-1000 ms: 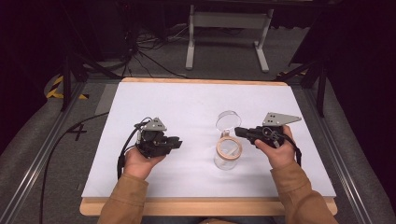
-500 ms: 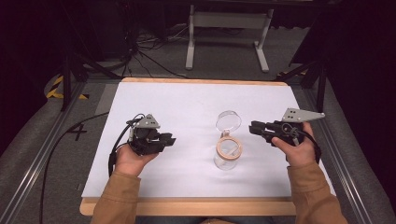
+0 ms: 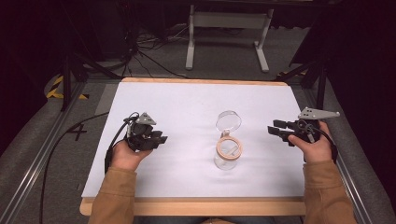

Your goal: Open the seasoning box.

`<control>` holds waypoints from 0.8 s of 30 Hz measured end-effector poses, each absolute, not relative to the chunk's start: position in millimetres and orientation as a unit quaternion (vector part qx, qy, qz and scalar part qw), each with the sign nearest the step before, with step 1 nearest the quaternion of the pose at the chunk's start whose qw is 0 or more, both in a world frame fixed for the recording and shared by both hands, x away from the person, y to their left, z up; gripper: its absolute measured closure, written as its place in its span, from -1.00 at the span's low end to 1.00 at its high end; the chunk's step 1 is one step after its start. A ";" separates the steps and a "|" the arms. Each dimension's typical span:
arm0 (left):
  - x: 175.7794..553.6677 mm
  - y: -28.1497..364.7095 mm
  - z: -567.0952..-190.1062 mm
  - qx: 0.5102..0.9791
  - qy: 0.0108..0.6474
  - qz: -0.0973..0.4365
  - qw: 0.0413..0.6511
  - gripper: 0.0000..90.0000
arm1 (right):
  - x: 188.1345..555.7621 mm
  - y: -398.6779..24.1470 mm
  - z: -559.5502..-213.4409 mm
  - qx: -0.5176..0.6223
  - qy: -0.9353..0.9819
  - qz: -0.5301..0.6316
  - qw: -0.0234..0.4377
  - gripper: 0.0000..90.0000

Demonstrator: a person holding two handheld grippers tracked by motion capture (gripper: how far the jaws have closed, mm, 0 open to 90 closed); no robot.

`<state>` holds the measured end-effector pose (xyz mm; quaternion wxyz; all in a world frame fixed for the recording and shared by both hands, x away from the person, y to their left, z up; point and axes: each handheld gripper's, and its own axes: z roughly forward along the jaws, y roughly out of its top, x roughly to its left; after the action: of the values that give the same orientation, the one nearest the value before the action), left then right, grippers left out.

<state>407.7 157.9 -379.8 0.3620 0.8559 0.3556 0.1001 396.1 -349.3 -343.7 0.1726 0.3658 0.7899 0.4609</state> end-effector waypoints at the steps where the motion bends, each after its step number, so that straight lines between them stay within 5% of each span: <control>1: 409.4 158.4 -383.5 0.854 0.359 0.101 0.362 0.45 | 397.6 -351.2 -345.7 0.367 0.792 0.455 0.176 0.24; 24: 424.7 154.2 -435.8 0.857 0.379 0.116 0.328 0.13 | 428.2 -370.8 -413.8 0.411 0.816 0.367 0.173 0.05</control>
<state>424.7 154.2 -435.8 0.3282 0.8572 0.3794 0.1163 428.2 -370.8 -413.8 0.1728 0.4115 0.8161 0.3672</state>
